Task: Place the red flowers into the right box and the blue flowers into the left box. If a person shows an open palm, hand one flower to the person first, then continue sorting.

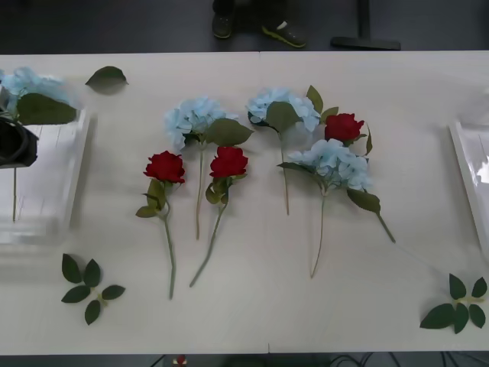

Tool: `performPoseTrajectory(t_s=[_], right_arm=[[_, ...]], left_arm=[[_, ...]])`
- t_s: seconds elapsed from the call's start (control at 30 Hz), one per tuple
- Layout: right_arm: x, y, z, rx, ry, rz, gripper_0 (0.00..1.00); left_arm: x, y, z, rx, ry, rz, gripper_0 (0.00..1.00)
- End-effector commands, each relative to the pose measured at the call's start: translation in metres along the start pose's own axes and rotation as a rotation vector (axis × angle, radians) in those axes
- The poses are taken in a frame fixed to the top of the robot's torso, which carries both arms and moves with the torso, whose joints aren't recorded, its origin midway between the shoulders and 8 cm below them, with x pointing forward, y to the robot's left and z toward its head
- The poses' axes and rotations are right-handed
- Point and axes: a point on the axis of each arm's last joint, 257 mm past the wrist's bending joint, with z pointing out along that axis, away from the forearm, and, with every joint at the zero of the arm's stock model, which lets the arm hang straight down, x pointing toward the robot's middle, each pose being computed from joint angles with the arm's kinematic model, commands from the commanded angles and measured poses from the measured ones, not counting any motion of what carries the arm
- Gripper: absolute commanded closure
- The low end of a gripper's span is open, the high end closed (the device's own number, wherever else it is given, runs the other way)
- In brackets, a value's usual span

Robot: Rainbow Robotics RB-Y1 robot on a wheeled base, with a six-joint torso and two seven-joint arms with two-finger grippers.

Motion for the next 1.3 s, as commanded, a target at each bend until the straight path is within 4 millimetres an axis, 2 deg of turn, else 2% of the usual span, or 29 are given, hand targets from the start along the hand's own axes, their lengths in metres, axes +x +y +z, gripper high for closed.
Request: performPoseTrajectory(t_s=[0.03,0.17,0.23,0.33,0.37,0.4,0.47,0.5,0.7,0.9,0.93,1.0,1.1,1.2,1.3], right_arm=[[-0.011,-0.013,0.000,0.025,-0.037,-0.034,1.00],[-0.008,-0.008,0.013,0.038,-0.042,-0.051,1.00],[-0.007,-0.008,0.021,0.058,-0.050,-0.067,0.93],[-0.007,-0.012,0.031,0.092,-0.071,-0.086,0.75],[-0.007,-0.012,0.033,0.093,-0.079,-0.085,0.61],[-0.007,-0.014,0.035,0.095,-0.085,-0.082,0.42],[-0.006,-0.013,0.037,0.091,-0.090,-0.081,0.23],[-0.007,-0.012,0.037,0.085,-0.090,-0.079,0.18],[-0.006,-0.003,0.038,0.053,-0.090,-0.064,0.15],[-0.012,0.014,0.029,-0.011,-0.095,-0.049,0.15],[-0.015,0.019,0.023,-0.034,-0.098,-0.046,0.15],[-0.019,0.026,0.010,-0.073,-0.096,-0.048,0.15],[-0.026,0.039,-0.015,-0.115,-0.087,-0.085,0.15],[-0.027,0.064,-0.046,-0.195,-0.069,-0.129,0.15],[-0.026,0.093,-0.079,-0.289,-0.065,-0.181,0.15]], left_arm=[[-0.001,0.044,-0.010,-0.087,-0.009,-0.043,1.00],[-0.004,0.076,-0.005,-0.166,-0.025,-0.047,1.00],[-0.012,0.090,0.004,-0.184,-0.056,-0.067,1.00],[-0.023,0.100,0.025,-0.192,-0.109,-0.063,1.00],[-0.027,0.103,0.032,-0.211,-0.131,-0.052,1.00],[-0.031,0.105,0.037,-0.232,-0.150,-0.034,1.00],[-0.032,0.109,0.045,-0.254,-0.160,-0.020,1.00],[-0.030,0.112,0.049,-0.255,-0.157,-0.025,1.00],[-0.017,0.128,0.064,-0.287,-0.134,-0.038,1.00],[-0.015,0.133,0.065,-0.306,-0.128,-0.025,0.98],[-0.017,0.133,0.065,-0.306,-0.134,-0.029,0.72],[-0.018,0.133,0.064,-0.306,-0.137,-0.038,0.37],[-0.018,0.135,0.063,-0.312,-0.139,-0.047,0.18],[-0.019,0.138,0.062,-0.323,-0.144,-0.054,0.00],[-0.018,0.140,0.062,-0.323,-0.141,-0.066,0.00]])
